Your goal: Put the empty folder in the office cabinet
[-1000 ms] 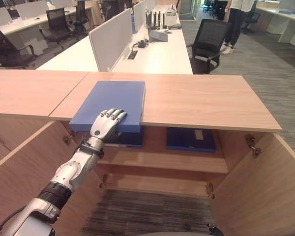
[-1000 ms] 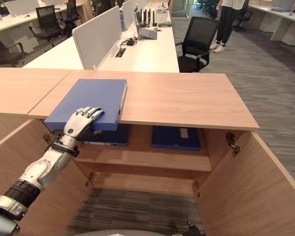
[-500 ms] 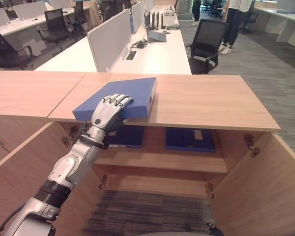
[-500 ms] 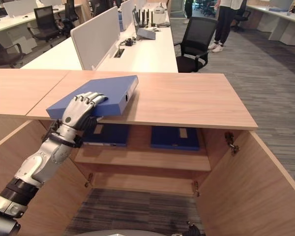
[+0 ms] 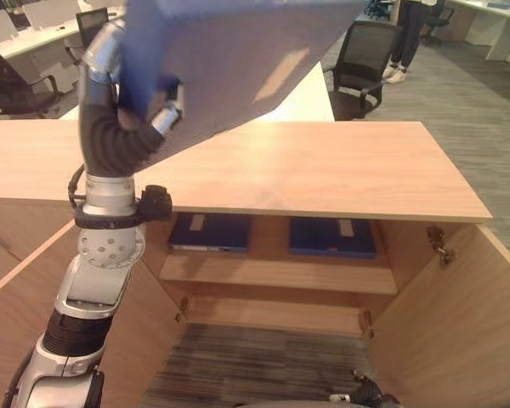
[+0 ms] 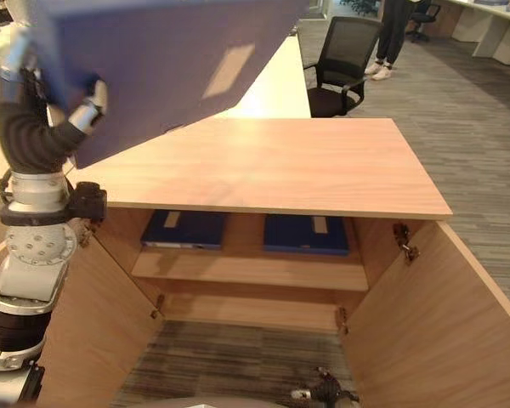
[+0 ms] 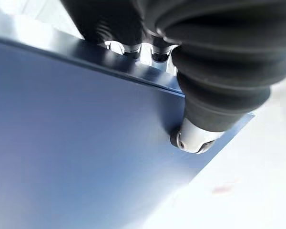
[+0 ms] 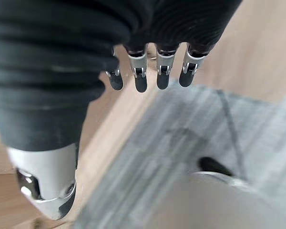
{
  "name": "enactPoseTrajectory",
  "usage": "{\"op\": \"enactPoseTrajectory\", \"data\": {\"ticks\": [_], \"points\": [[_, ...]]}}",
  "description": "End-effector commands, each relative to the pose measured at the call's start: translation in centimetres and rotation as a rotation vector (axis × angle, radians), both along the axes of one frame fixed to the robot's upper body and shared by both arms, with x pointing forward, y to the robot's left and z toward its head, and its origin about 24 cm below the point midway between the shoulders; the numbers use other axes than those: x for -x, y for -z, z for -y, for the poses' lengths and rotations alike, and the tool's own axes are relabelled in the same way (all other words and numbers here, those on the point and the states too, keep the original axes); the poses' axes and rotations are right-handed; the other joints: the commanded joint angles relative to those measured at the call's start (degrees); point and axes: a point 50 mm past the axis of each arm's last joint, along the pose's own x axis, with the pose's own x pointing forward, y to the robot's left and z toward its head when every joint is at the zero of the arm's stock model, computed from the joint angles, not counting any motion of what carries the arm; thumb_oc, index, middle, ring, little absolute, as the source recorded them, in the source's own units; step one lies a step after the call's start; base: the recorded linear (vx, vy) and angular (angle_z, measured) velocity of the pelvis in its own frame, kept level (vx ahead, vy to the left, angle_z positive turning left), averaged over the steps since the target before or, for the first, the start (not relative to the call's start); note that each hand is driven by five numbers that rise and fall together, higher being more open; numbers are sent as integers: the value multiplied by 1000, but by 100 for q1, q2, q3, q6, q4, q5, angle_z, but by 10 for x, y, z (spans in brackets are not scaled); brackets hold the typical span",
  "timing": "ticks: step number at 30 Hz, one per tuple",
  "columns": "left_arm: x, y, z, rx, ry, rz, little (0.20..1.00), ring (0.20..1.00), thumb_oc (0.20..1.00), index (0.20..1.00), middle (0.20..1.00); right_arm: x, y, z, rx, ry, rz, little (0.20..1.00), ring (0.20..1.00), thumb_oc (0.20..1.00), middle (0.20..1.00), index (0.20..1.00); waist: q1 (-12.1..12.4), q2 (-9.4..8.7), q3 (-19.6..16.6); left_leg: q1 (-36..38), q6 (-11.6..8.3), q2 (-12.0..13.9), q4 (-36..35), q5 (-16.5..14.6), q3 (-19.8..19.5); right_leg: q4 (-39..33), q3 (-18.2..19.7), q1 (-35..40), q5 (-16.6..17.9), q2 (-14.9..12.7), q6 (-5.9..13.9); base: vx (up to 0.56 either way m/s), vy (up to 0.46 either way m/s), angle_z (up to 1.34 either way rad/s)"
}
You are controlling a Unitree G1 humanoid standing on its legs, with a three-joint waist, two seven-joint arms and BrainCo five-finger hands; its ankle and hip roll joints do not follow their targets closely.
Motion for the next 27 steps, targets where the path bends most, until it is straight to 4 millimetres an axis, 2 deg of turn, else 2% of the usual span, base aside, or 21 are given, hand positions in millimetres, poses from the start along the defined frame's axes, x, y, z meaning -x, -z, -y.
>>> {"op": "enactPoseTrajectory", "data": {"ticks": [1,3,4,5,6,7,8,9,12,13,14,15,16,17,19,20,21,22,23,26,27], "points": [[9,-27,-11,166,168,103,200,200,200,200,200,-11,1,-6,-5,-47,-10,1000,1000,1000,1000,1000,249,-180,-79,322,-208,144,57,-585,42,204,151,-499,396,-451,590,-16,11,6],[13,-19,-15,225,239,68,200,200,200,200,200,-27,-5,-9,-58,1,58,1000,1000,1000,1000,1000,272,-162,-65,330,-208,149,57,-585,26,212,151,-492,384,-453,583,-10,8,5],[14,-14,-15,289,316,44,200,200,200,200,200,-52,-18,-21,-161,53,188,1000,1000,1000,1000,1000,278,-151,-49,324,-206,151,57,-575,26,219,152,-497,386,-456,578,-14,5,6],[15,-12,-15,317,348,31,200,200,200,200,200,-65,-27,-29,-224,74,265,1000,1000,1000,1000,1000,278,-153,-41,318,-205,150,57,-571,25,221,152,-502,387,-453,575,-13,6,6],[15,-11,-15,318,348,30,200,200,200,200,200,-65,-27,-28,-224,75,263,1000,1000,1000,1000,1000,279,-148,-44,321,-205,151,57,-572,26,222,153,-500,386,-453,575,0,0,0],[16,-9,-14,341,381,21,200,200,200,200,200,-80,-40,-37,-306,94,354,1000,1000,1000,1000,1000,280,-150,-39,317,-205,149,57,-571,32,226,156,-508,388,-452,570,0,0,0],[17,-7,-15,399,439,16,200,200,200,200,200,-99,-64,-57,-481,117,483,1000,1000,1000,1000,1000,279,-154,-18,312,-206,153,57,-562,39,231,170,-525,392,-450,564,0,0,0],[17,-6,-15,401,439,15,200,200,200,200,200,-98,-64,-57,-481,118,481,1000,1000,1000,1000,1000,279,-148,-23,315,-206,154,57,-563,41,232,172,-523,391,-449,563,0,0,0],[16,-1,-15,515,541,-1,200,200,200,200,200,-120,-113,-90,-925,206,634,1000,1000,1000,1000,1000,292,-160,4,303,-211,154,57,-534,38,244,172,-543,395,-443,547,0,0,0],[16,0,-15,516,541,-2,200,200,200,200,200,-119,-113,-89,-925,206,633,1000,1000,1000,1000,1000,291,-155,2,305,-211,154,57,-535,37,245,172,-541,393,-443,547,0,0,0],[16,4,-16,556,568,-19,200,200,200,200,200,-124,-139,-102,-1112,195,679,1000,1000,1000,1000,1000,304,-171,5,300,-213,155,57,-528,33,249,173,-546,390,-441,543,0,0,0],[16,4,-16,556,568,-19,200,200,200,200,200,-124,-139,-102,-1111,195,679,1000,1000,1000,1000,1000,303,-170,4,300,-214,156,57,-528,33,249,173,-546,390,-441,543,0,0,0],[15,7,-16,574,579,-32,200,200,200,200,200,-125,-151,-108,-1202,178,690,1000,1000,1000,1000,1000,316,-180,5,296,-216,157,57,-522,31,250,169,-548,393,-441,541,0,0,0],[16,15,-16,616,618,-67,200,200,200,200,200,-127,-192,-123,-1435,95,740,1000,1000,1000,1000,1000,336,-202,2,283,-218,164,57,-514,22,256,169,-562,392,-440,535,0,0,0],[17,20,-15,643,643,-94,200,200,200,200,200,-127,-212,-129,-1539,55,763,1000,1000,1000,1000,1000,342,-207,-10,274,-218,171,57,-505,16,253,161,-570,394,-436,534,0,0,0],[17,21,-15,643,643,-94,200,200,200,200,200,-127,-212,-129,-1538,55,762,1000,1000,1000,1000,1000,340,-204,-13,274,-218,171,57,-505,16,254,161,-570,393,-436,534,0,0,0],[18,25,-15,666,657,-112,200,200,200,200,200,-126,-226,-135,-1631,39,773,1000,1000,1000,1000,1000,347,-216,-19,272,-211,172,57,-507,12,255,166,-584,396,-437,530,0,0,0],[18,25,-15,666,657,-112,200,200,200,200,200,-126,-226,-135,-1632,40,772,1000,1000,1000,1000,1000,345,-215,-21,271,-210,172,57,-508,12,256,166,-584,396,-437,530,0,0,0],[18,29,-13,684,673,-135,200,200,200,200,200,-127,-240,-141,-1697,14,792,1000,1000,1000,1000,1000,354,-209,-32,308,-212,187,57,-580,16,238,177,-541,342,-426,533,0,0,0],[19,33,-12,694,687,-154,200,200,200,200,200,-128,-255,-146,-1758,-17,814,1000,1000,1000,1000,1000,360,-215,-34,303,-210,188,57,-576,14,235,185,-546,346,-425,526,0,0,0],[19,38,-10,707,695,-179,200,200,200,200,200,-130,-268,-150,-1811,-40,837,1000,1000,1000,1000,1000,374,-221,-37,294,-206,191,57,-570,21,236,189,-545,348,-429,521,0,0,0]]}}
